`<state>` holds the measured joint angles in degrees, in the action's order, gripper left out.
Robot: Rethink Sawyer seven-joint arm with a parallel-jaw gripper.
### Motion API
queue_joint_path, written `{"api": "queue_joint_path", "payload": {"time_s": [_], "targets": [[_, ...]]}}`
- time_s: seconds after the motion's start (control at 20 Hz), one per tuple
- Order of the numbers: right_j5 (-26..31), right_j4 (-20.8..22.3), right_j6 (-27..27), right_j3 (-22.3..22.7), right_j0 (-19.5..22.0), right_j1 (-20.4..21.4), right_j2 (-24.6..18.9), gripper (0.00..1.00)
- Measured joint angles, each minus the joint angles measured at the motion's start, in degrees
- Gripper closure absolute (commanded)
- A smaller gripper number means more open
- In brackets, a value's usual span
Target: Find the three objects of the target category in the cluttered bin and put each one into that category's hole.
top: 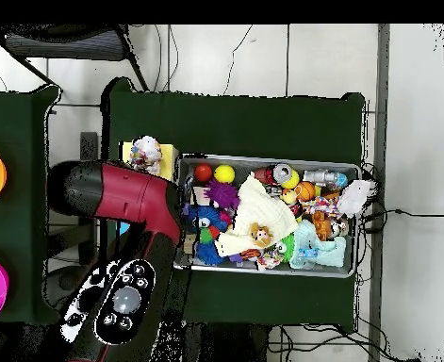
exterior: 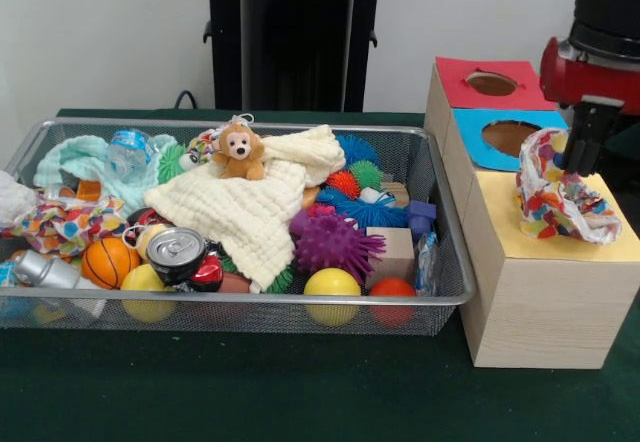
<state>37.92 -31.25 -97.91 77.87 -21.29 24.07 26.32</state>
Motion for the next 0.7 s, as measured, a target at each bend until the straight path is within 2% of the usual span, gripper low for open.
{"api": "queue_joint_path", "payload": {"time_s": [0.15, 0.4, 0.7], "targets": [[-0.7, 0.0, 0.0, 0.0, -0.2, 0.6, 0.0, 1.00], [-5.2, 0.0, 0.0, 0.0, -0.5, 2.2, 0.0, 1.00], [-6.2, 0.0, 0.0, -2.3, -0.1, 2.4, 0.5, 1.00]]}}
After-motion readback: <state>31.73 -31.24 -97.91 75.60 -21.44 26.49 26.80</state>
